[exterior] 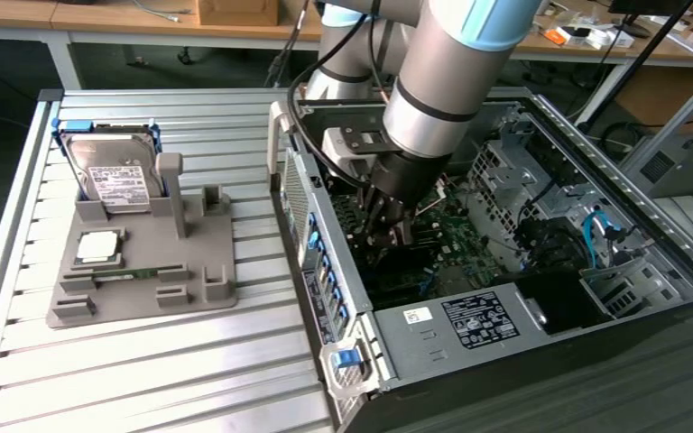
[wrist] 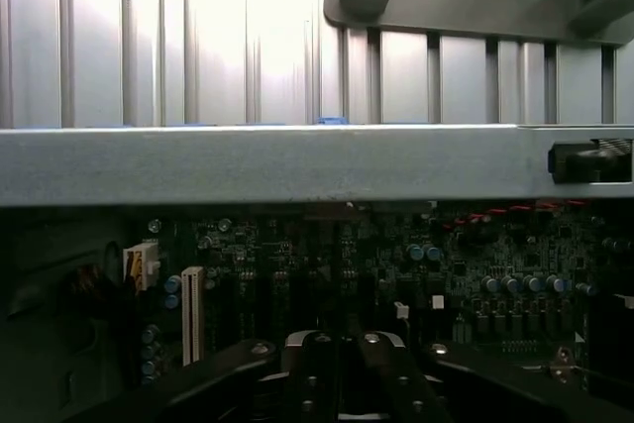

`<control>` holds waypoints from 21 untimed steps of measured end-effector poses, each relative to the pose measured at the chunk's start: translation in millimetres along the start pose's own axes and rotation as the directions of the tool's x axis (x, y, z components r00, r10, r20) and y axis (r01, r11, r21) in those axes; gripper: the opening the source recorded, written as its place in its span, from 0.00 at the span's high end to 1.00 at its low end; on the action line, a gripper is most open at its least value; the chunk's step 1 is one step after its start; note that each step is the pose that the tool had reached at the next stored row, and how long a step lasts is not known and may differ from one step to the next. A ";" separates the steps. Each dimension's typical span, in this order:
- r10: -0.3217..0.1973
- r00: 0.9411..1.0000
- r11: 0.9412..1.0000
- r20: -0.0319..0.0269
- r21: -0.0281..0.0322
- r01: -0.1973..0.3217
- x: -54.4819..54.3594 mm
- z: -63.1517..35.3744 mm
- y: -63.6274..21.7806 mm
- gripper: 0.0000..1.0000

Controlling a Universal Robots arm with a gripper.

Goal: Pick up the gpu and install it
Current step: 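Press down on the gpu until it lock into place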

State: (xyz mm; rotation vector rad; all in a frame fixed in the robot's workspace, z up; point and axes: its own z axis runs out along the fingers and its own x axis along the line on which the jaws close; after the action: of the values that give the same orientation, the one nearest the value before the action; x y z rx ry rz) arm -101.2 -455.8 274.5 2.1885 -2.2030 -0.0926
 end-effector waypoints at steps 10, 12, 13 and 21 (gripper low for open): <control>0.000 1.000 1.000 0.001 -0.001 0.000 7.5 3.8 -0.7 0.89; 0.000 1.000 1.000 0.001 -0.001 0.000 9.6 3.9 -0.8 0.89; 0.000 1.000 1.000 0.001 -0.001 0.000 9.9 4.0 -0.7 0.89; -0.001 1.000 1.000 0.000 -0.002 0.001 10.0 5.5 -3.8 0.89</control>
State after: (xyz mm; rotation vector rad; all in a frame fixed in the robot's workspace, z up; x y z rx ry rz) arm -97.8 -465.7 268.6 2.1889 -2.2015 -0.0948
